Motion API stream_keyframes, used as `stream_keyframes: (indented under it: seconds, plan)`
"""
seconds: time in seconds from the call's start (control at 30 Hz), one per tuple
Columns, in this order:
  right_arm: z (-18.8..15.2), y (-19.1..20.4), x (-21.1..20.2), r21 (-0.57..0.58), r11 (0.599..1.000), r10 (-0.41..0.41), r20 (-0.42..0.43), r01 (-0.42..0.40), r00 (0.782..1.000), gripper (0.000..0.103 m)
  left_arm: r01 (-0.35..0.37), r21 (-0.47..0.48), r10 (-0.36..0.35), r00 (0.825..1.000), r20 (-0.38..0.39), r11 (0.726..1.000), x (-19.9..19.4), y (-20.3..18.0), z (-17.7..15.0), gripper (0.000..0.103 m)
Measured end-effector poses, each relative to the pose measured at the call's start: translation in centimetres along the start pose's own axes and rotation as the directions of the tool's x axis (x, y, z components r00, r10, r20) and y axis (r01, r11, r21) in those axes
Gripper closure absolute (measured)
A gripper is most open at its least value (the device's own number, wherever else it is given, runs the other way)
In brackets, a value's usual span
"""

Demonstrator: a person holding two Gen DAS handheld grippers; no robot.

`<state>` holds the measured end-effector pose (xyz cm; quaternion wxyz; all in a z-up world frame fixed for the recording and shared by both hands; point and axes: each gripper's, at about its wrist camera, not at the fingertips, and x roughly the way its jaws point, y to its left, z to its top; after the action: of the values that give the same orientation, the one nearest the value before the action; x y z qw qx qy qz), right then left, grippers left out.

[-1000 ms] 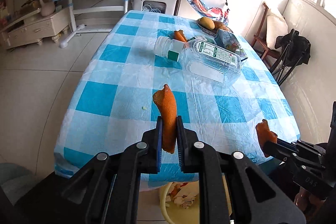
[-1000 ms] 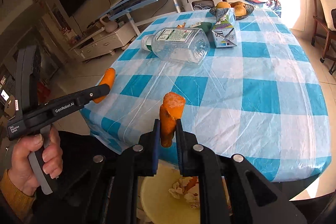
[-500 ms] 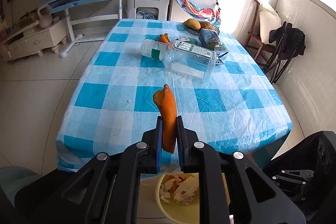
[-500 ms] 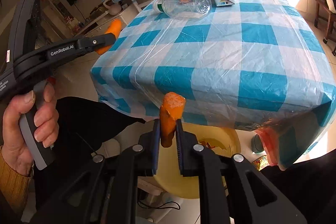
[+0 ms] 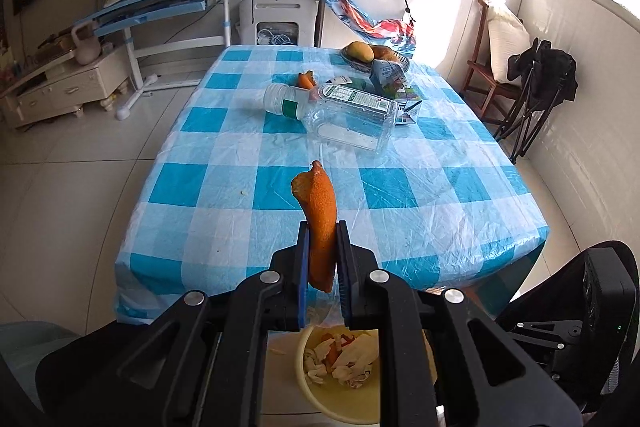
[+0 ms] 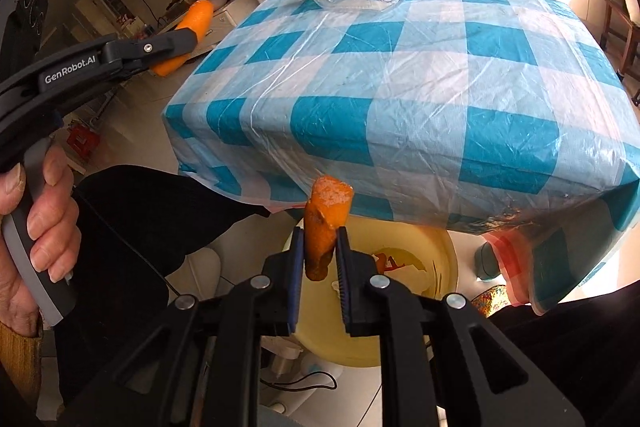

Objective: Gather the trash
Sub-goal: 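Carry both orange peels to the yellow basin and open both tools, then move both tools back to the table toward the clear water bottle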

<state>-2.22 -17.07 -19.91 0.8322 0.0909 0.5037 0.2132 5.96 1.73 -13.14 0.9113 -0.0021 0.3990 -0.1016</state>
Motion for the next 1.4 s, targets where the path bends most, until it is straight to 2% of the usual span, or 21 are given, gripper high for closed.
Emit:
stream_keyframes:
  seconds: [0.13, 0.2, 0.37, 0.5, 0.57, 0.63, 0.7, 0.73, 0.8, 0.9, 0.97, 1.07, 1.1, 1.17, 1.23, 1.33, 1.4]
  plan:
    - [-0.1, -0.3, 0.5, 0.014, 1.000, -0.009, -0.024, 0.009, 1.000, 0.083, 0.000, 0.005, 0.000, 1.000, -0.001, 1.000, -0.2, -0.2, -0.2, 0.090]
    - [-0.2, -0.5, 0.5, 0.022, 1.000, -0.012, -0.023, 0.013, 1.000, 0.075, 0.002, 0.008, -0.002, 1.000, -0.004, 1.000, -0.3, -0.4, -0.3, 0.090]
    - [0.0, -1.1, -0.3, 0.052, 0.999, -0.019, 0.021, 0.018, 1.000, 0.070, 0.020, 0.015, -0.019, 0.999, -0.029, 1.000, -0.1, -1.2, -1.3, 0.090]
    - [0.3, -1.6, -1.8, 0.087, 0.996, -0.020, 0.108, 0.011, 0.994, 0.066, 0.071, 0.022, -0.068, 0.992, -0.103, 0.997, 0.8, -2.5, -3.4, 0.090]
    - [0.5, -2.1, -2.7, 0.109, 0.994, -0.025, 0.158, 0.008, 0.987, 0.064, 0.131, 0.023, -0.125, 0.974, -0.192, 0.991, 2.0, -3.4, -5.2, 0.090]
    - [0.6, -2.6, -3.5, 0.137, 0.990, -0.035, 0.205, 0.006, 0.978, 0.062, 0.200, 0.030, -0.182, 0.935, -0.306, 0.979, 3.5, -4.5, -7.4, 0.090]
    - [0.7, -3.3, -4.3, 0.172, 0.985, -0.051, 0.245, 0.009, 0.968, 0.056, 0.225, 0.059, -0.187, 0.906, -0.380, 0.973, 4.5, -5.6, -9.8, 0.090]
    - [0.7, -3.6, -4.6, 0.189, 0.982, -0.057, 0.260, 0.008, 0.964, 0.056, 0.226, 0.068, -0.182, 0.901, -0.394, 0.972, 4.7, -5.8, -10.5, 0.088]
    - [0.8, -4.3, -5.1, 0.222, 0.975, -0.065, 0.284, 0.000, 0.957, 0.055, 0.210, 0.060, -0.172, 0.910, -0.376, 0.976, 4.5, -5.4, -10.7, 0.086]
    - [1.0, -4.7, -5.4, 0.245, 0.969, -0.078, 0.302, 0.002, 0.950, 0.051, 0.140, 0.003, -0.133, 0.948, -0.289, 0.990, 4.2, -3.0, -8.3, 0.075]
    - [1.2, -4.7, -5.0, 0.242, 0.970, -0.074, 0.295, 0.000, 0.953, 0.050, 0.067, -0.013, -0.068, 0.974, -0.216, 0.998, 4.3, -1.2, -5.6, 0.064]
    - [1.6, -4.3, -4.2, 0.224, 0.975, -0.069, 0.280, 0.005, 0.958, 0.050, -0.030, 0.031, 0.033, 0.993, -0.110, 0.999, 5.9, 0.9, -1.7, 0.055]
    - [1.7, -4.2, -3.8, 0.219, 0.976, -0.066, 0.274, 0.005, 0.959, 0.049, -0.069, 0.063, 0.074, 0.994, -0.077, 0.996, 6.7, 1.4, -0.7, 0.053]
    - [1.9, -4.1, -3.2, 0.214, 0.977, -0.065, 0.259, 0.008, 0.964, 0.049, -0.125, 0.105, 0.132, 0.990, -0.056, 0.987, 8.9, 2.5, 1.1, 0.050]
    - [2.0, -4.1, -2.6, 0.212, 0.977, -0.061, 0.244, 0.009, 0.968, 0.049, -0.140, 0.107, 0.148, 0.986, -0.071, 0.984, 11.1, 3.9, 2.7, 0.048]
    - [2.2, -4.1, -1.7, 0.215, 0.977, -0.059, 0.221, 0.011, 0.974, 0.048, -0.165, 0.092, 0.170, 0.984, -0.052, 0.982, 13.2, 5.1, 4.6, 0.032]
    - [2.1, -4.2, -1.2, 0.221, 0.975, -0.058, 0.203, 0.012, 0.977, 0.048, -0.162, 0.095, 0.167, 0.985, -0.044, 0.982, 14.3, 5.4, 5.7, 0.025]
